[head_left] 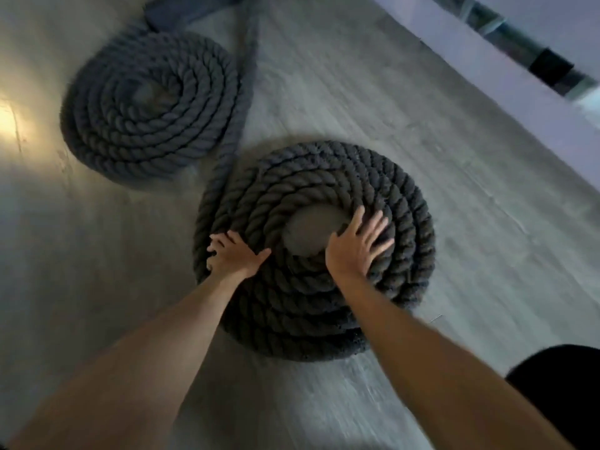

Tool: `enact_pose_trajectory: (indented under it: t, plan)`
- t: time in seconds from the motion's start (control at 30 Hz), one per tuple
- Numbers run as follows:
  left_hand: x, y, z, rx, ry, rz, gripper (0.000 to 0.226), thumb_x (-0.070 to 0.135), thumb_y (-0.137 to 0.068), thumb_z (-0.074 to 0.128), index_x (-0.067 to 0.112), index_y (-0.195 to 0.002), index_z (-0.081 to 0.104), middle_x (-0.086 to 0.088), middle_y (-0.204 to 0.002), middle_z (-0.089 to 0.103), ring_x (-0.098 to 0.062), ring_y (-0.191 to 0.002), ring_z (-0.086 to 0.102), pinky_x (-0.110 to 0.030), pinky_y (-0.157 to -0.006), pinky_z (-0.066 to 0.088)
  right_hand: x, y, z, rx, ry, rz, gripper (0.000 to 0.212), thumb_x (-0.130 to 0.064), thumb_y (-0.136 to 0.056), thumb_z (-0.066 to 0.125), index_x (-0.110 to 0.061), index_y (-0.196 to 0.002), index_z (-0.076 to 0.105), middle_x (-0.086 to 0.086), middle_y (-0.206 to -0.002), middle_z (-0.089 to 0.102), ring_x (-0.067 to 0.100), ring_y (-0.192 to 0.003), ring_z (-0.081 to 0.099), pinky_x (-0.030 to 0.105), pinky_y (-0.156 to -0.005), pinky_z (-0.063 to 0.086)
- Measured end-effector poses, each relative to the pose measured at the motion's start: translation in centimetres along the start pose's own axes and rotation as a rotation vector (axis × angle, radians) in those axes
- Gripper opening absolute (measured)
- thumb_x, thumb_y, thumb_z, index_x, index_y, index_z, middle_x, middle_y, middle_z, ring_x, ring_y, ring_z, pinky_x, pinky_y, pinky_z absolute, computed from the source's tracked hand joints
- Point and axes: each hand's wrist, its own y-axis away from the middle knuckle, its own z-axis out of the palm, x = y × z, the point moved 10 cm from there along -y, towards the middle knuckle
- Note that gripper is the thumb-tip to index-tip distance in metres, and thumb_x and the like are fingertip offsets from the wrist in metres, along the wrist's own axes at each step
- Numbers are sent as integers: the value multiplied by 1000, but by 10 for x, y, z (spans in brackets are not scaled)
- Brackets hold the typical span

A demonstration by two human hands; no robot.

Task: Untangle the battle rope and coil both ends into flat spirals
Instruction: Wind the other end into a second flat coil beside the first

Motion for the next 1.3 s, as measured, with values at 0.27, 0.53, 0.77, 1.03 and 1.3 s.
enact_pose_trajectory:
  t: [0.27,0.53,0.77,1.03,1.3]
  plan:
    - [70,-40,-81,243,46,384,81,67,-87,49,23,-151,23,-15,-157,22,-35,-146,15,-64,-114,17,20,36,21,32,-38,160,88,-61,-101,28,0,-160,4,13,-169,-1,27,-156,-7,66,-119,0]
    - [109,-113,-108,511,47,571,81,76,-88,35,29,-153,27,-16,-160,20,-35,-146,19,-57,-116,21,7,-26,14,253,121,52,89,-64,-98,30,-1,-159,15,12,-168,14,25,-157,2,66,-119,8]
    - [94,-162,-134,579,136,417,72,72,-92,34,27,-148,33,-21,-151,32,-41,-132,33,-60,-103,30,-39,-158,-22,205,346,-238,87,-67,-98,25,-10,-161,7,3,-170,5,17,-157,-6,60,-123,6]
    - [118,-169,-134,612,333,204,74,69,-95,35,22,-152,30,-17,-157,24,-34,-141,27,-57,-106,24,-80,-283,-49,117,471,-519,86,-68,-99,23,-17,-162,-6,-1,-170,-5,15,-156,-7,59,-124,8]
    - [156,-172,-144,587,462,-78,74,68,-95,35,22,-153,28,-17,-157,24,-35,-143,25,-57,-107,23,-141,-389,-68,1,536,-821,87,-71,-98,19,-18,-161,-9,-3,-170,-10,14,-156,-10,59,-124,7]
